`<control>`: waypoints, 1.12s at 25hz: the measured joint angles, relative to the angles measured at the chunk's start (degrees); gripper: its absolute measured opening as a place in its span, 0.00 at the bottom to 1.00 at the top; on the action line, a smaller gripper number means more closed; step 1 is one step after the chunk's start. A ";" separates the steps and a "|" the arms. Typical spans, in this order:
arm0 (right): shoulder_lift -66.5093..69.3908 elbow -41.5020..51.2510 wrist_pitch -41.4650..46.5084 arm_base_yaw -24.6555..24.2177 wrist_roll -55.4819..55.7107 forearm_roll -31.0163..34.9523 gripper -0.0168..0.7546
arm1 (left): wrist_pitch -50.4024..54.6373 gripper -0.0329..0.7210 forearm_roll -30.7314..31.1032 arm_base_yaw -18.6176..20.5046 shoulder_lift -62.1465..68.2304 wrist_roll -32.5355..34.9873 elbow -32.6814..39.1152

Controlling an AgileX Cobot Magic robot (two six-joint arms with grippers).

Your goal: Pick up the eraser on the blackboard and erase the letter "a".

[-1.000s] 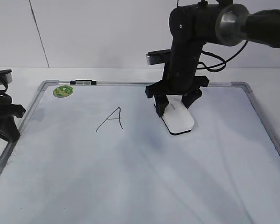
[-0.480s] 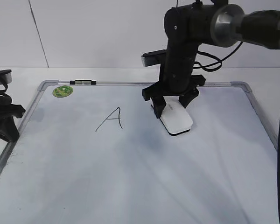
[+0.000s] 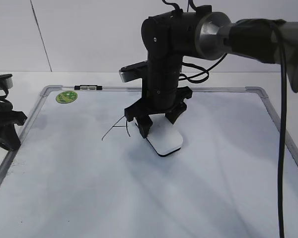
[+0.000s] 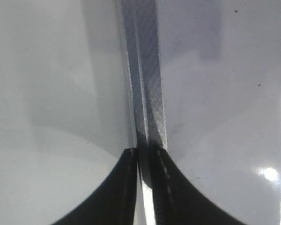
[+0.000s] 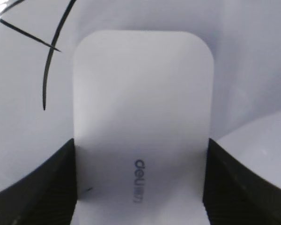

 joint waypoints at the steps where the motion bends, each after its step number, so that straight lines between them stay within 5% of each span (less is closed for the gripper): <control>1: 0.00 0.00 0.00 -0.29 0.14 -0.10 0.76 | 0.00 0.14 0.00 0.00 0.00 0.00 0.00; 9: -0.39 0.12 0.00 -8.08 0.63 1.69 0.76 | -0.10 0.14 0.00 0.00 0.03 0.00 0.00; 15: -3.79 0.99 0.78 -14.93 0.63 -3.39 0.76 | -0.10 0.14 0.00 0.00 0.03 0.00 0.00; 21: -11.74 1.76 0.91 -17.69 0.63 -3.80 0.76 | -0.10 0.14 0.00 0.00 0.03 0.00 0.00; 28: -20.13 12.71 1.16 -18.17 0.63 -4.78 0.76 | -0.10 0.15 0.00 0.00 0.03 0.00 0.00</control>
